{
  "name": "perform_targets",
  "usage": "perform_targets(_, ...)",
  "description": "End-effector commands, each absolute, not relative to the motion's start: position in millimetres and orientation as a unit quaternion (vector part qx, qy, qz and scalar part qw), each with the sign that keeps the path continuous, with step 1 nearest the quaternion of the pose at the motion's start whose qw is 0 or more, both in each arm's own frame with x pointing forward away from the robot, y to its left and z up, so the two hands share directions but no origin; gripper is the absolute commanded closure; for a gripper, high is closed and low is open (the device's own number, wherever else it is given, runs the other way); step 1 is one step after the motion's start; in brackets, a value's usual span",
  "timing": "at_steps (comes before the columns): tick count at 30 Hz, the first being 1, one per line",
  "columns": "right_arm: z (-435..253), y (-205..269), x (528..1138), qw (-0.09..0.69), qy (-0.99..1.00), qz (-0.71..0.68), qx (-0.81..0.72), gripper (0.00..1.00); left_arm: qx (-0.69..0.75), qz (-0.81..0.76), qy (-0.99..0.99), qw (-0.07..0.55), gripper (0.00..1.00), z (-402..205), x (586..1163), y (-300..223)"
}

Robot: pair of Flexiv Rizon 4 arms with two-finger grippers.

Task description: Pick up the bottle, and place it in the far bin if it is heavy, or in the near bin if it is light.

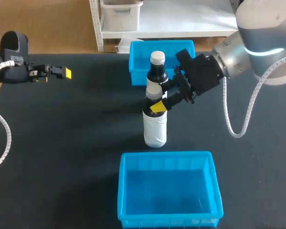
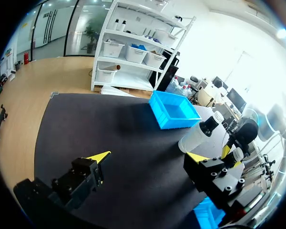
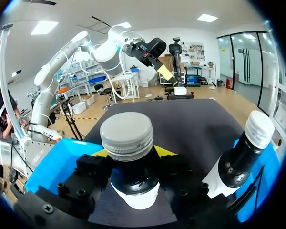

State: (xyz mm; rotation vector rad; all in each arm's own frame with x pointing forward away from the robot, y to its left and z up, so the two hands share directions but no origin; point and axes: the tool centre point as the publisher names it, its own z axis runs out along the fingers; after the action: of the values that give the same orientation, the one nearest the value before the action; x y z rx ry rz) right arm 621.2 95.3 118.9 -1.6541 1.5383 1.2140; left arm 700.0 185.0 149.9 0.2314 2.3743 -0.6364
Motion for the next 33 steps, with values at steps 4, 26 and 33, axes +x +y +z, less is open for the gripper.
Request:
perform_targets(4, 125, 89, 613, 0.281, 0.574, 0.454, -0.621, 0.74, 0.088, -0.243, 0.908, 0.33, 0.0, 150, 700, 185)
perform_targets(26, 174, 6, 614, 0.278, 0.561, 0.461, -0.629, 0.81, 0.088, -0.243, 0.908, 0.33, 0.0, 150, 700, 185)
perform_targets(33, 194, -16, 603, 0.285, 0.56, 0.46, -0.628, 0.82, 0.088, -0.243, 0.908, 0.33, 0.0, 150, 700, 185)
